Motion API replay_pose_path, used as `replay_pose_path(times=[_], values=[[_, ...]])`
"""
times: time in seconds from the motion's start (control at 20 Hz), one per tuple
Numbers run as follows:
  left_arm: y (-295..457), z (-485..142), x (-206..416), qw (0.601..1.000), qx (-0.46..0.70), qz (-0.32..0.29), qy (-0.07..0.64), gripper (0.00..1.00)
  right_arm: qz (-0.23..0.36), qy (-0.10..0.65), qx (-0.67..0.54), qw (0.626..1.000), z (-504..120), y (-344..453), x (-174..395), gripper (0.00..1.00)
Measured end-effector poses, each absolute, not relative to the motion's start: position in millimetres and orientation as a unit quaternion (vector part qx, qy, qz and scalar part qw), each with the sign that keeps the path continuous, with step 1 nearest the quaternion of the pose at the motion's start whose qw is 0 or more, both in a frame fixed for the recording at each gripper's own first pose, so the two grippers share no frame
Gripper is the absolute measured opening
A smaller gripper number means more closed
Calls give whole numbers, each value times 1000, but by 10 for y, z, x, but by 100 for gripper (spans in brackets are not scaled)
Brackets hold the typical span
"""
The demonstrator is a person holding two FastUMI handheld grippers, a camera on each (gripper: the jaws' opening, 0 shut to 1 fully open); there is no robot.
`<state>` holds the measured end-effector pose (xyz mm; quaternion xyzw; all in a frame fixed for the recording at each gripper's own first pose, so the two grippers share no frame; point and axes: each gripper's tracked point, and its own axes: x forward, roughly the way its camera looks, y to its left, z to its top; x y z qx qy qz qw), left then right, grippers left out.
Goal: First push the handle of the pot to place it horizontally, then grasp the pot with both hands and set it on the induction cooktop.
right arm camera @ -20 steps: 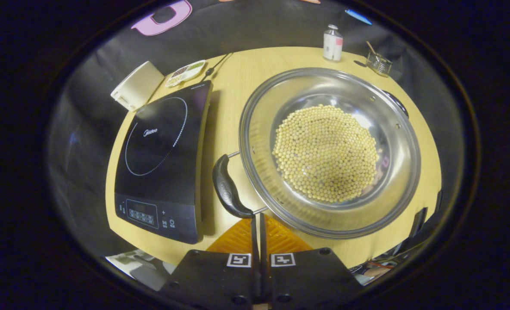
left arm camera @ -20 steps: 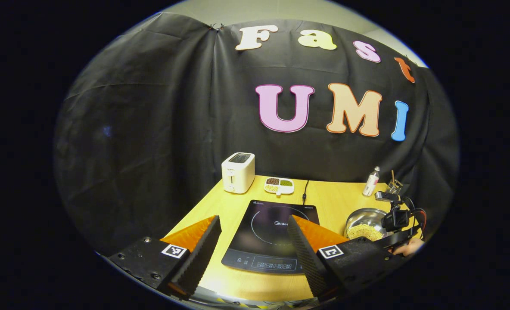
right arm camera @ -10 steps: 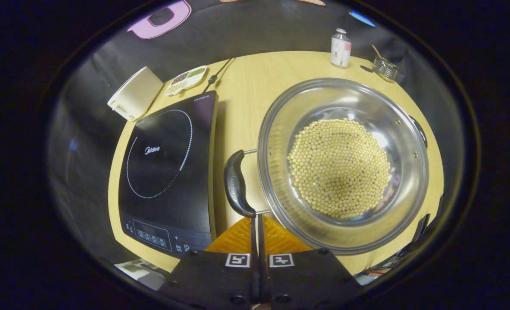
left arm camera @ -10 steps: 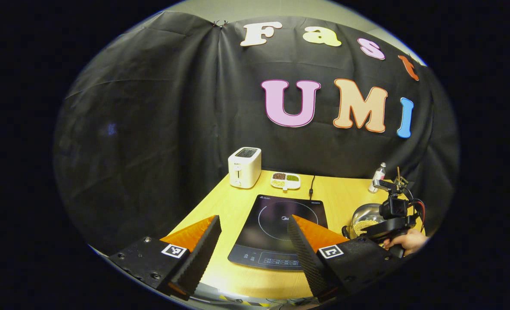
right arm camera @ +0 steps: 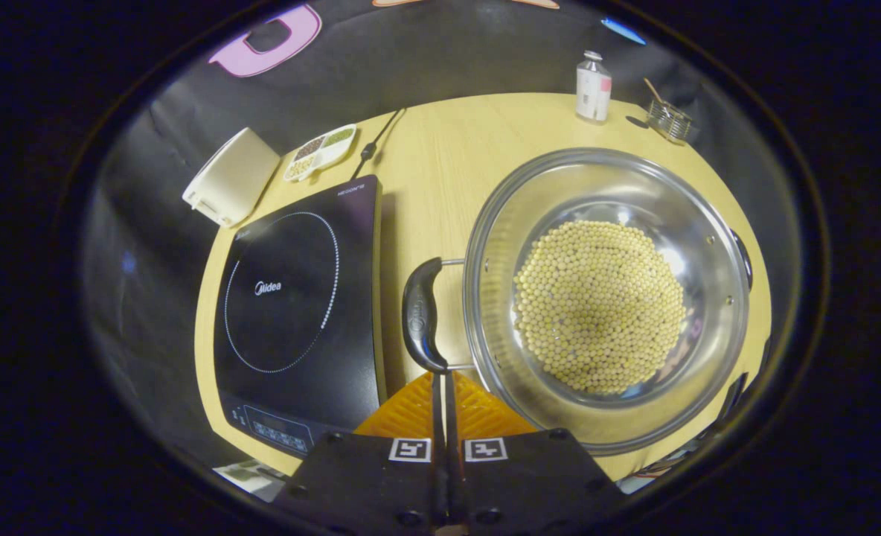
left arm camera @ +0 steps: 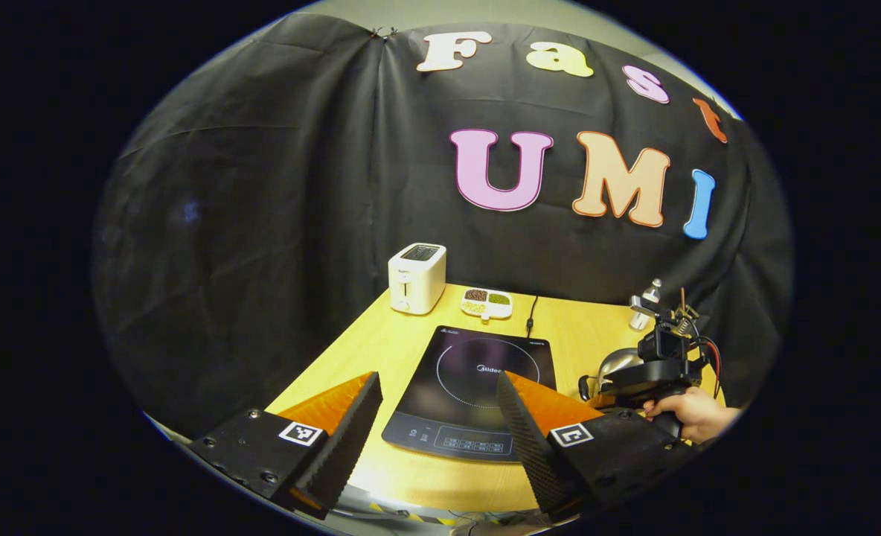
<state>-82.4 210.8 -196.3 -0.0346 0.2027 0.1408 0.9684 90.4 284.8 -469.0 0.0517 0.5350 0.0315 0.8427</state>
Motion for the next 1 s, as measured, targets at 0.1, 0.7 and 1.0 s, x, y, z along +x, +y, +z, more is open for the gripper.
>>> replay_pose_path(times=[0.1,0.7,1.0], values=[[2071,-1958,-799,969,-30,134,206,95,36,528,60,846,-4596,2836,861,2],[1504,-2053,-475,976,-40,29,212,92,70,482,84,870,-3886,2174,430,2],[1018,-2245,-312,963,-100,-44,247,96,68,471,73,876,-3733,1599,358,0]])
